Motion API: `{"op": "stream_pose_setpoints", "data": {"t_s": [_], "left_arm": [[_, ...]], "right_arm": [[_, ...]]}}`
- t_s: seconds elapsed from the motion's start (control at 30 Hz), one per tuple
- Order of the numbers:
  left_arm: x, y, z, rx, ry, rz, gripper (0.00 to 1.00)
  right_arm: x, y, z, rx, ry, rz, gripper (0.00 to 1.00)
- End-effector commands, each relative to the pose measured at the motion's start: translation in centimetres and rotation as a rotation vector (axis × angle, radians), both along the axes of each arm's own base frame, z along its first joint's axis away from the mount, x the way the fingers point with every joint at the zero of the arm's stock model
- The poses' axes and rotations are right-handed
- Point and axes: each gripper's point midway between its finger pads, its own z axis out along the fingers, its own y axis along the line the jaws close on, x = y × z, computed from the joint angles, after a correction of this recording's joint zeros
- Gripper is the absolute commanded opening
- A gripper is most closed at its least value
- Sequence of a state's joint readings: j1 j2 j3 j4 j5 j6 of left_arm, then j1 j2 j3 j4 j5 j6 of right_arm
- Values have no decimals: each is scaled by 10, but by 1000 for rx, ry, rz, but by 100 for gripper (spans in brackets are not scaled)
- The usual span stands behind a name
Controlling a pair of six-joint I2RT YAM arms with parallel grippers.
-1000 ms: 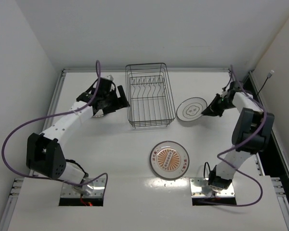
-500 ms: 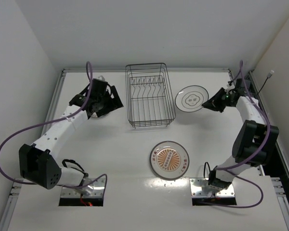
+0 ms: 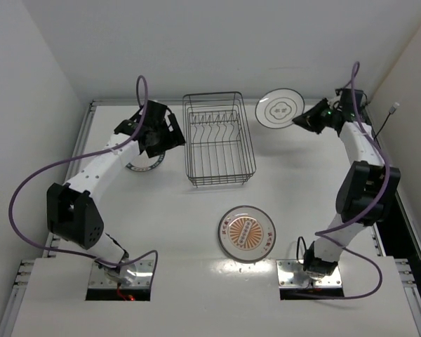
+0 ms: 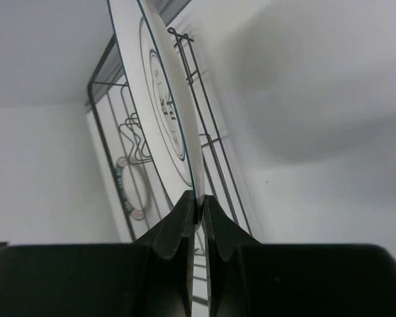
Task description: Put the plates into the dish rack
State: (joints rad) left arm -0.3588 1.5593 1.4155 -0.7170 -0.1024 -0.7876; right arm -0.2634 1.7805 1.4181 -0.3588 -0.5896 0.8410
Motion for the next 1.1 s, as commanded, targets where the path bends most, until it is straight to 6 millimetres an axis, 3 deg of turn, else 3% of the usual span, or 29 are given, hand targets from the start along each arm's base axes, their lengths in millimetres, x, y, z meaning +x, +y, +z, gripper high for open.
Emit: {"op": "stream_pose_setpoints", "data": {"t_s": [0.0,0.07,0.13,0.17,0.2,0.27,0.3,0.33,0.37,0.4,0.47,0.57,0.77,0.9,1.0,1.07], "left_arm": [[8,-3,16,-3,-44,-7,78],[9,-4,13,0,-35,-7,78],[8,-3,9,1,-32,-7,78],[6,-2,8,2,-30,-7,78],[3,-2,3,7,-17,-7,78],[2,1,9,12,-42,-9,78],[0,2,5,16,-32,-9,78],[-2,3,3,19,-23,-9,78],[-4,5,-1,30,-14,-3,78],[-4,5,-2,30,-14,-3,78],[-3,5,-6,34,-4,-3,78],[1,8,-6,34,-4,7,78],[9,14,-10,36,1,29,78],[11,19,-10,42,-1,44,78],[12,20,-13,51,6,37,78],[12,20,-13,51,6,37,78]], "right_arm": [[35,35,37,-199,-102,15,0],[44,61,49,-284,-140,49,0],[48,61,33,-364,-75,8,0],[51,74,38,-394,-89,22,0],[54,73,35,-442,-81,-2,0],[66,93,28,-506,-86,38,0],[72,98,44,-536,-89,36,0],[80,111,20,-575,-42,63,0],[86,109,18,-636,-41,62,0],[92,112,41,-663,-71,46,0],[100,117,38,-711,-71,30,0],[101,114,55,-780,-108,-17,0],[94,97,36,-849,-30,-20,0],[95,98,30,-854,-23,-1,0],[98,98,60,-844,-90,-25,0],[99,98,68,-838,-110,-34,0]]}}
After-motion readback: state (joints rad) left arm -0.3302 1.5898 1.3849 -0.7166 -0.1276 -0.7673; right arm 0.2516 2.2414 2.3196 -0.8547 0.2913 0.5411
